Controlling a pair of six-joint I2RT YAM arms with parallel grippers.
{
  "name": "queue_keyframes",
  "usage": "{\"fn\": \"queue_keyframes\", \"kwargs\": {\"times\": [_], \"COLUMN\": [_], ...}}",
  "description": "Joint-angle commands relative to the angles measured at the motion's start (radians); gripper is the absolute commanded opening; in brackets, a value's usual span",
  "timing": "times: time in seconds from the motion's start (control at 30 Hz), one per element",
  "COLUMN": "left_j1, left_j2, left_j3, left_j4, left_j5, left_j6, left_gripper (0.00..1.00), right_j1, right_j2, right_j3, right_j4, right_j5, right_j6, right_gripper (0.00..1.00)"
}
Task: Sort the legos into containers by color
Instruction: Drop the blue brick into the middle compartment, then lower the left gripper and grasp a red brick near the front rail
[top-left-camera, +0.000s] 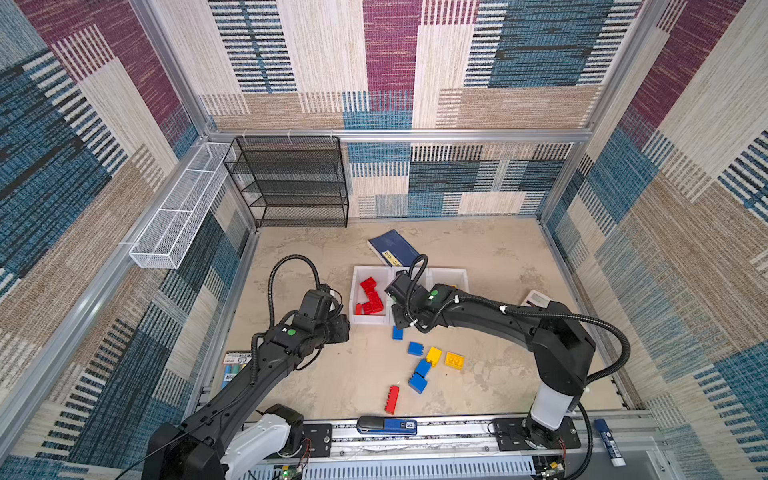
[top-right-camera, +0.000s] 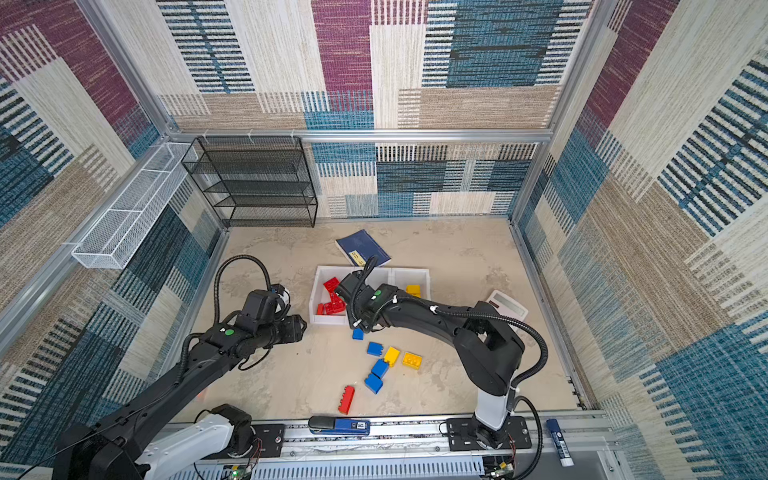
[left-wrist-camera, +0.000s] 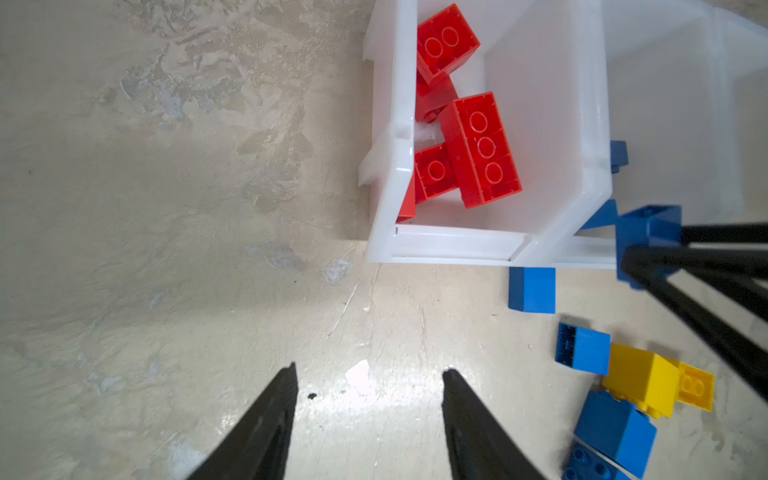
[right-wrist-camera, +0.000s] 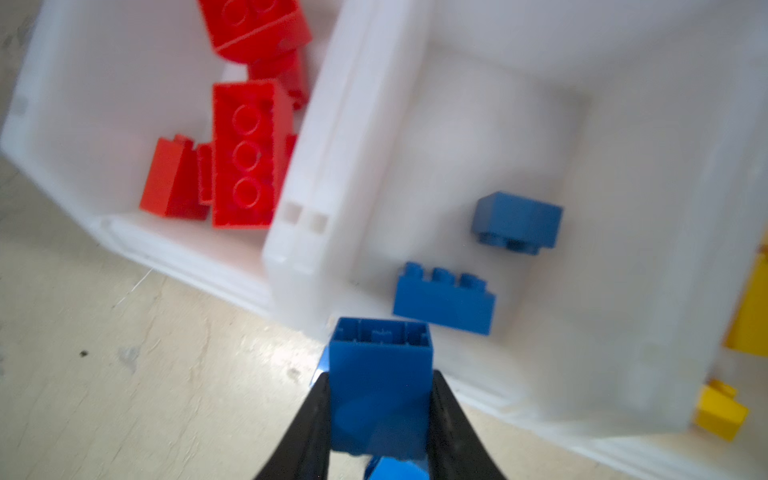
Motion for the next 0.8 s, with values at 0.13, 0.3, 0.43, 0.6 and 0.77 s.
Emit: {"fn": "queue_keyframes", "kwargs": {"times": [0.13, 0.3, 0.43, 0.6, 0.77], "left_j1": [0.002, 0.000, 0.000, -0.004, -0.044], "left_j2": [-0.035, -0.052, -0.052, -0.049, -0.045], "left_j3": [-0.030, -0.046, -0.052, -0.052, -0.039], "left_j4": [0.001, 0.001, 0.001, 0.000, -0.008], "left_j5": [0.058, 0.072, 0.089, 0.107, 0.106], "left_j6": [-0.057, -0.070, -0.070, -0.066, -0.043], "left_gripper": [0.59, 0.59, 0.59, 0.59, 0.58], "right_j1": [-0.056, -0.066, -0.066, -0.065, -0.066], "right_j2": [0.024, 0.026, 0.003, -0.045, -0.100], "right_j3": [0.020, 0.031, 0.030, 0.011, -0.035], "right_j4": [0.055, 0.051, 0.038, 0.031, 0.034], "right_j5": [-0.006, -0.003, 0.013, 0.023, 0.029], "right_j6": [-0.072, -0.076, -0.063, -0.047, -0.020], "right_gripper": [0.33, 0.41, 0.62, 0.67, 0.69]}}
